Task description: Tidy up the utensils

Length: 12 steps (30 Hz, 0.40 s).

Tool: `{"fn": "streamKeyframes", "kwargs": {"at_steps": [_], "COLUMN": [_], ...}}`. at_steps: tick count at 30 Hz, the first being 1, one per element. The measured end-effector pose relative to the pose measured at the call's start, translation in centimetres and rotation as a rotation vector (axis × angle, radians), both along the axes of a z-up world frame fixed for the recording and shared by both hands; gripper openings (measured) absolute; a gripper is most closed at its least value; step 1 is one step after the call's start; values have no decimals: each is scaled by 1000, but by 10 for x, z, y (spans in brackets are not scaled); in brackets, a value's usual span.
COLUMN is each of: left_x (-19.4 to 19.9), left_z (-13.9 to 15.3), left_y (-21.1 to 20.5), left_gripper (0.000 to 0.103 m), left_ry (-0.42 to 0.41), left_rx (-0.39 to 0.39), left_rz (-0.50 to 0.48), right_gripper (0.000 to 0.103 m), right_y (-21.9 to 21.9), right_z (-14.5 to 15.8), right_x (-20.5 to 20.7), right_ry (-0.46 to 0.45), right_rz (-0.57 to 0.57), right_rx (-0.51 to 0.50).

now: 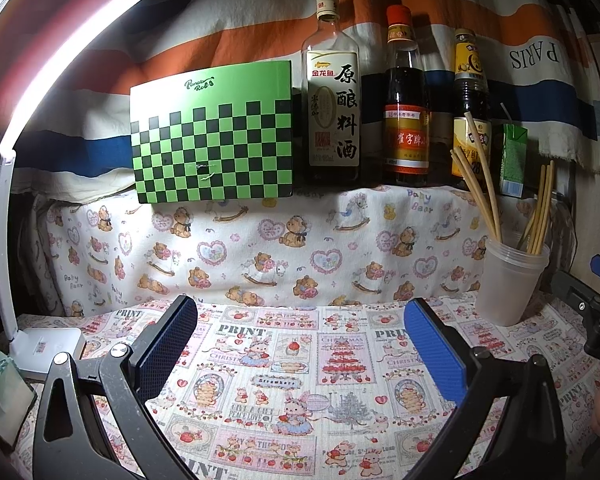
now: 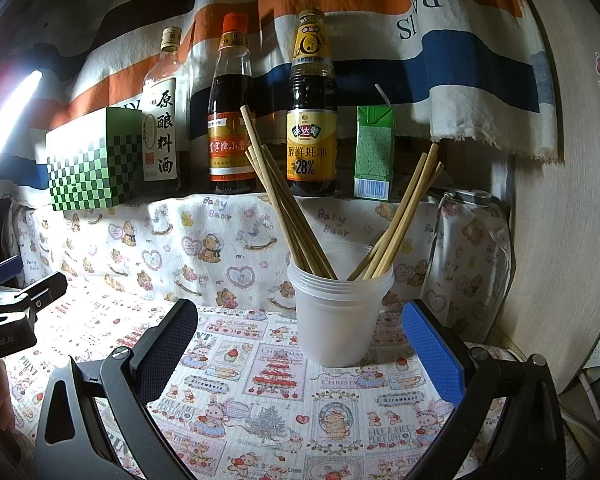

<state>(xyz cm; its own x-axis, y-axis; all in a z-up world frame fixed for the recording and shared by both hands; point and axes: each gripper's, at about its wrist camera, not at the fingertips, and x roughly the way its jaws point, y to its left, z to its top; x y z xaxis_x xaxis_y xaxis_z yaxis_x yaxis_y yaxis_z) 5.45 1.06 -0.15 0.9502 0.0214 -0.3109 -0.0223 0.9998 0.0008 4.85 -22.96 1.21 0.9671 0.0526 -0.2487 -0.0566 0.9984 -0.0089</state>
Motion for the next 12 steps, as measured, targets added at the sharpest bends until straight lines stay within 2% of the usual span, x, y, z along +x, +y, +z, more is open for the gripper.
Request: {"fn": "streamKeyframes", "kwargs": {"at_steps": [12], "left_x": [1], "left_z": [0], "left_y": [1], "left_gripper": [102], "left_ry": [6], "left_rx": [-1], "left_rz": [4], "right_gripper": [103], "right_y": [0], "right_z": [0], "right_x": [0], "right_ry": [0], "right_rz": [1], "right_rx": [-1]}}
